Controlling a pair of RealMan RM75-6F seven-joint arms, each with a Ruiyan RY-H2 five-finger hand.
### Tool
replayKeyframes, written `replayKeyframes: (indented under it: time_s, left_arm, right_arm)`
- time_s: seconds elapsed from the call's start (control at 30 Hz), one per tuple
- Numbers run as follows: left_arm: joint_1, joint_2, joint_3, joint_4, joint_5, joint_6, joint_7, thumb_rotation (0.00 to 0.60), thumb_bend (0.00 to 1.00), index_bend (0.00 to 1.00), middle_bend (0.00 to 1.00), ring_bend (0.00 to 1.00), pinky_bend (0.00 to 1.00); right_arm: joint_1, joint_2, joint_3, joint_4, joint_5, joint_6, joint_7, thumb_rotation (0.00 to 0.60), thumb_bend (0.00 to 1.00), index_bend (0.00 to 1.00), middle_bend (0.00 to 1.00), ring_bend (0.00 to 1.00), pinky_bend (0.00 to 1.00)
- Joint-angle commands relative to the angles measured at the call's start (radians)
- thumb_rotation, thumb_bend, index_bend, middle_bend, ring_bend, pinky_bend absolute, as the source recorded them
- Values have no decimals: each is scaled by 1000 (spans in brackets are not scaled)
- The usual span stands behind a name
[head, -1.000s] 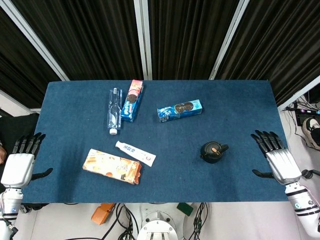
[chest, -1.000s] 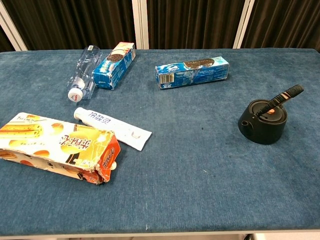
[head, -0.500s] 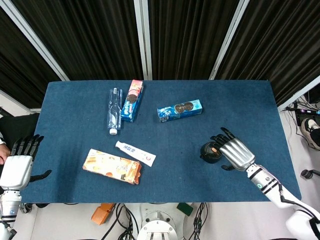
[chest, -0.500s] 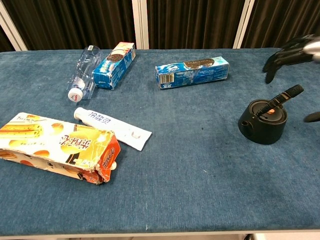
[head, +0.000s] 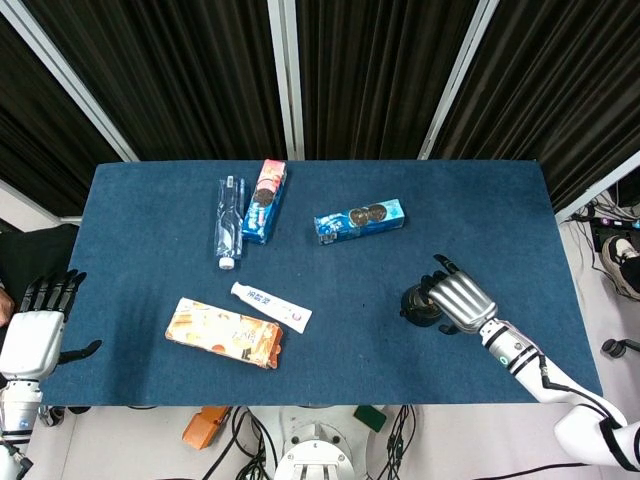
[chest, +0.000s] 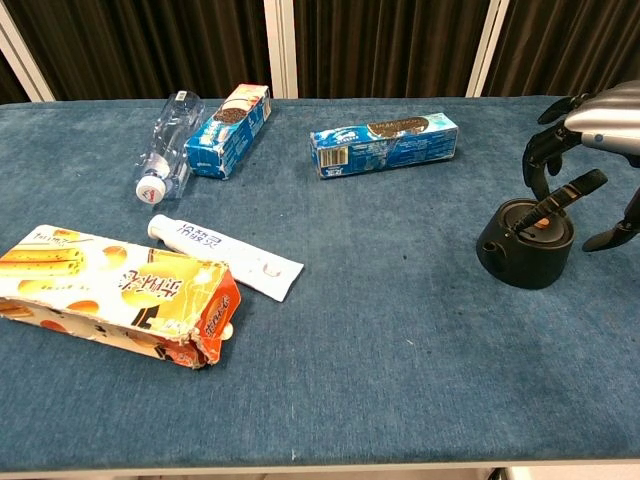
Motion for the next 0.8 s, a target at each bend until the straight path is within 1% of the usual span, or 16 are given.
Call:
replayKeyframes:
  time_s: [0.03,0.27,0.7,0.8]
  left_arm:
    - [0,1,0,0,-2,-1,0,600,38,61,57,0,0]
    - [2,-3,1,4,-3,-2,0,600,38,61,56,0,0]
    - [6,-9,1,14,-2,3,-10,600,38,61,57,0,0]
    - [6,-11,1,18,-3,0,-13,600,37,61,56,0,0]
  right_arm:
    - [4,-2,-5,3,7,-4,-3,600,67,555,432,427,142]
    - [10,4,-20,0,41,-18,-27,600,67,618,514,521,175]
    - [20,4,-50,-8,78,-39,-67,600,67,693,576,587,175]
    - [23,0,-57,-4,90,-48,-76,600,67,733,607,620,175]
